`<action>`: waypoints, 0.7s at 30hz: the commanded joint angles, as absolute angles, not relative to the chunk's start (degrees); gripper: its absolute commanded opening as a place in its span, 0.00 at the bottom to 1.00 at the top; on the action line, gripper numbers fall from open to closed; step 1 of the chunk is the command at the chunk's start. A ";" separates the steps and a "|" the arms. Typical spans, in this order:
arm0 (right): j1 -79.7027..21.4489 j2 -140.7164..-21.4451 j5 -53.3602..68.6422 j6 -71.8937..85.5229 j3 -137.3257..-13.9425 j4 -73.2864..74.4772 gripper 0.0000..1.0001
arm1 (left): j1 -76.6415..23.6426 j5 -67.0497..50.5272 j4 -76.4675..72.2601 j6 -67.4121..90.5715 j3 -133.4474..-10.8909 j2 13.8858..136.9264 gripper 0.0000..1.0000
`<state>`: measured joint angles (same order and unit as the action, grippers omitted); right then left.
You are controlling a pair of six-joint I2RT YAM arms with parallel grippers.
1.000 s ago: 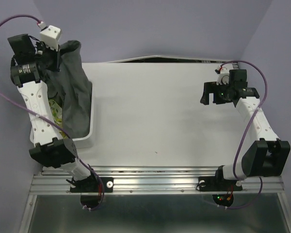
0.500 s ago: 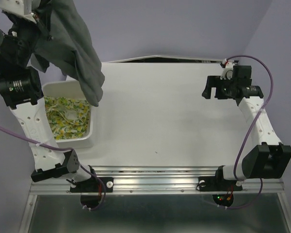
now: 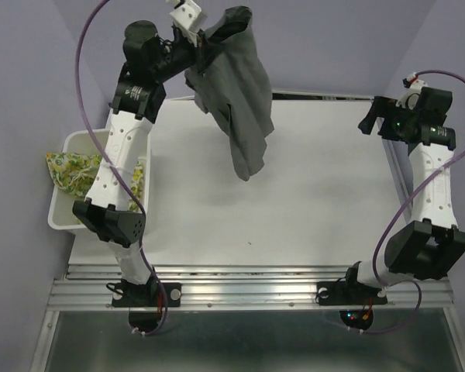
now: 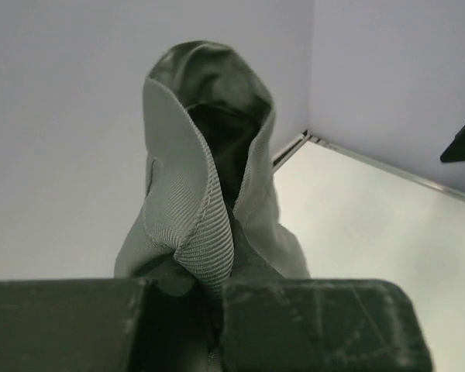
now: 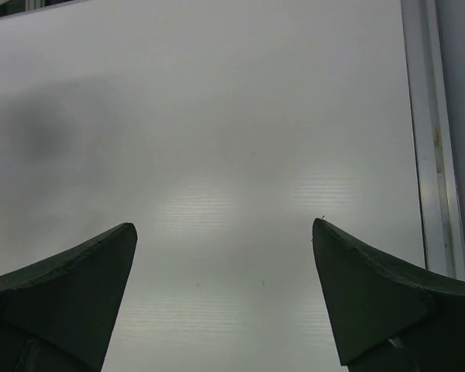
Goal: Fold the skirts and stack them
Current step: Move the skirt to the center of the board
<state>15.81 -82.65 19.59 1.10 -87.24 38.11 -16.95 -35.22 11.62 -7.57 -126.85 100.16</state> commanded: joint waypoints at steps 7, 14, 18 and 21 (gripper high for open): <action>18.81 -84.20 29.87 -4.22 -90.00 39.64 1.00 | -28.44 -29.49 24.58 -38.68 -128.60 110.82 0.01; 18.81 -83.84 30.94 -9.83 -88.15 43.06 1.00 | -43.41 -17.22 28.15 -49.92 -103.39 105.22 0.15; 19.34 -84.55 32.08 -11.77 -88.68 45.35 1.00 | -45.88 -20.29 25.31 -48.26 -94.67 97.05 0.75; 19.34 -85.77 36.54 -14.58 -88.86 47.80 1.00 | -44.39 -24.77 26.36 -43.17 -94.04 91.33 0.99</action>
